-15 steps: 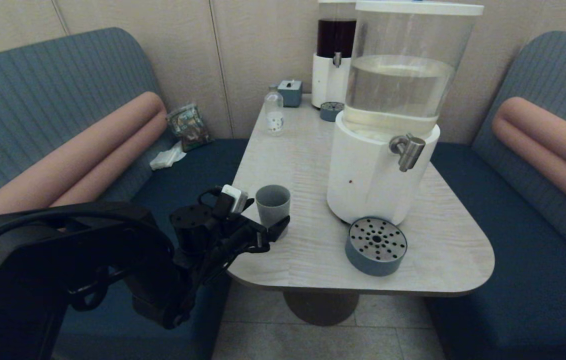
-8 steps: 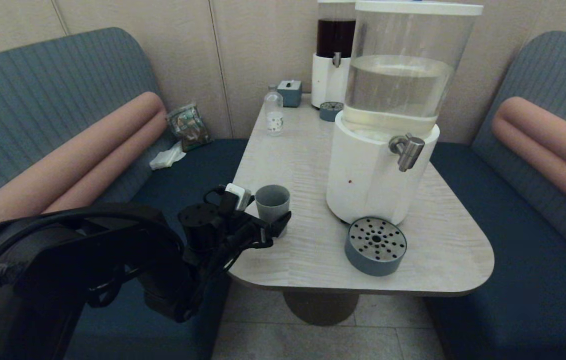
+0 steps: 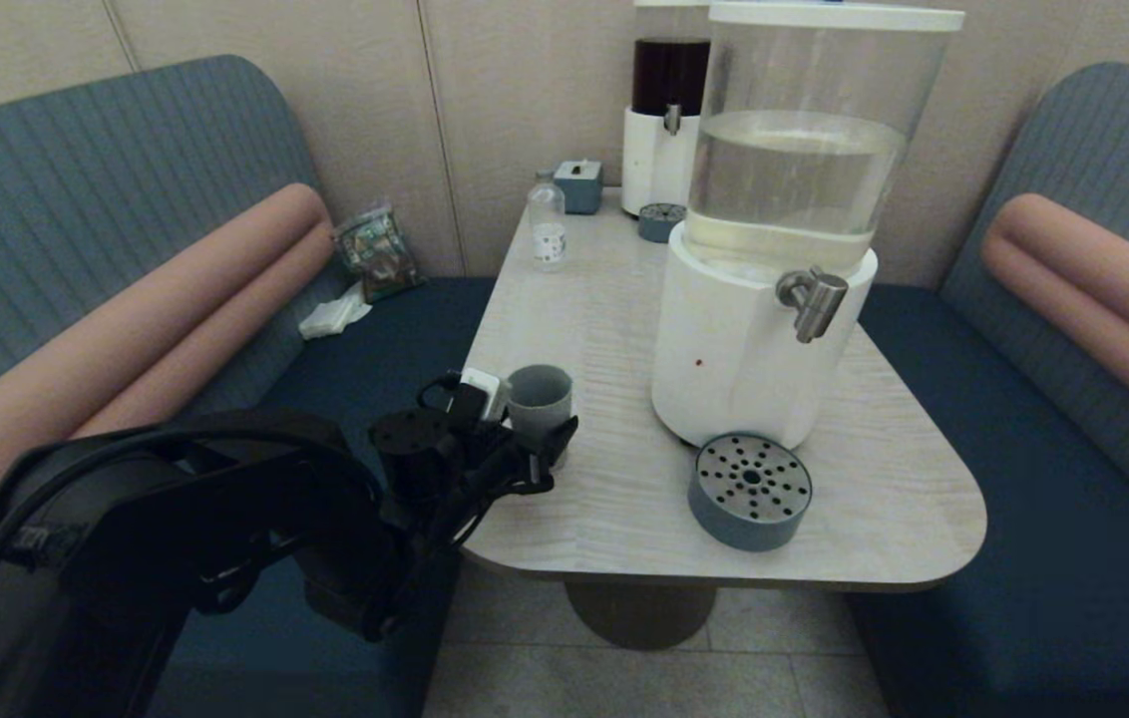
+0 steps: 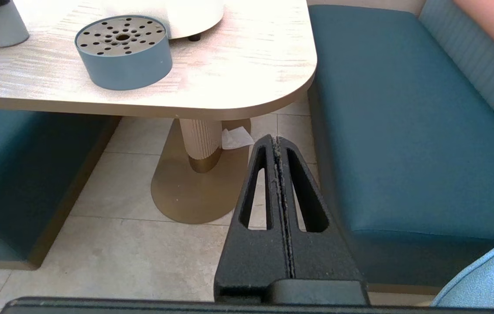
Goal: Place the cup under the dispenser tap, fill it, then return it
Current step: Pick up the cup
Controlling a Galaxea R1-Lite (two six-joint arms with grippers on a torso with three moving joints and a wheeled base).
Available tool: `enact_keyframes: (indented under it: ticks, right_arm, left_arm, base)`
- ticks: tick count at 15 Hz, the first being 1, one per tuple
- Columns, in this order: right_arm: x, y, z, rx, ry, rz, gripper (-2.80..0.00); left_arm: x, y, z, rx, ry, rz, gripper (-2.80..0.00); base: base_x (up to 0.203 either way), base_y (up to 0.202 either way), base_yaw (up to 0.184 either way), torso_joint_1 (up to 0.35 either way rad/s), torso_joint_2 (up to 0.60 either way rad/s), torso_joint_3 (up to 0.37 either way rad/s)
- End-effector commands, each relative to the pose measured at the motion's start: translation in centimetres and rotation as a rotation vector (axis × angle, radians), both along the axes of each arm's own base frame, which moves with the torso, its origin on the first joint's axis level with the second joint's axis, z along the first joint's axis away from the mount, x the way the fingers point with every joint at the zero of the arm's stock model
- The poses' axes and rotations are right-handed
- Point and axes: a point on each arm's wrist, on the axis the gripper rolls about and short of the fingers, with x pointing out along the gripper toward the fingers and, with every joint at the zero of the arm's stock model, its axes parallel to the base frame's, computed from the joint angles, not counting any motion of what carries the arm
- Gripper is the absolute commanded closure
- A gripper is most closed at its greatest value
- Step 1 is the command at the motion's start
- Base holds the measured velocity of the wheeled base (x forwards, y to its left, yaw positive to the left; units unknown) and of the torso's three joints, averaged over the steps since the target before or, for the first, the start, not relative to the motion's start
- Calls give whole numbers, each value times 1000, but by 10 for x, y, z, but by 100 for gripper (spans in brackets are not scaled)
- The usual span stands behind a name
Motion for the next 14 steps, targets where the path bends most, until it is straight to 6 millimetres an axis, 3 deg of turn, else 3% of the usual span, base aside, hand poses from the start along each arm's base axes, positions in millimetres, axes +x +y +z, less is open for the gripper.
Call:
enact_keyframes:
  ticks: [1, 8, 14]
  right_arm:
    - [0, 0, 0, 0, 0, 0, 0]
    - [0, 0, 0, 0, -1, 0, 0]
    - [0, 0, 0, 0, 0, 0, 0]
  left_arm:
    - [1, -1, 1, -6, -12, -1, 0]
    - [-4, 2, 4, 3, -8, 7, 0]
    - [-26, 12, 34, -11, -26, 19, 0]
  base:
    - [0, 0, 0, 0, 0, 0]
    - [0, 0, 0, 0, 0, 0]
    - [0, 0, 0, 0, 0, 0]
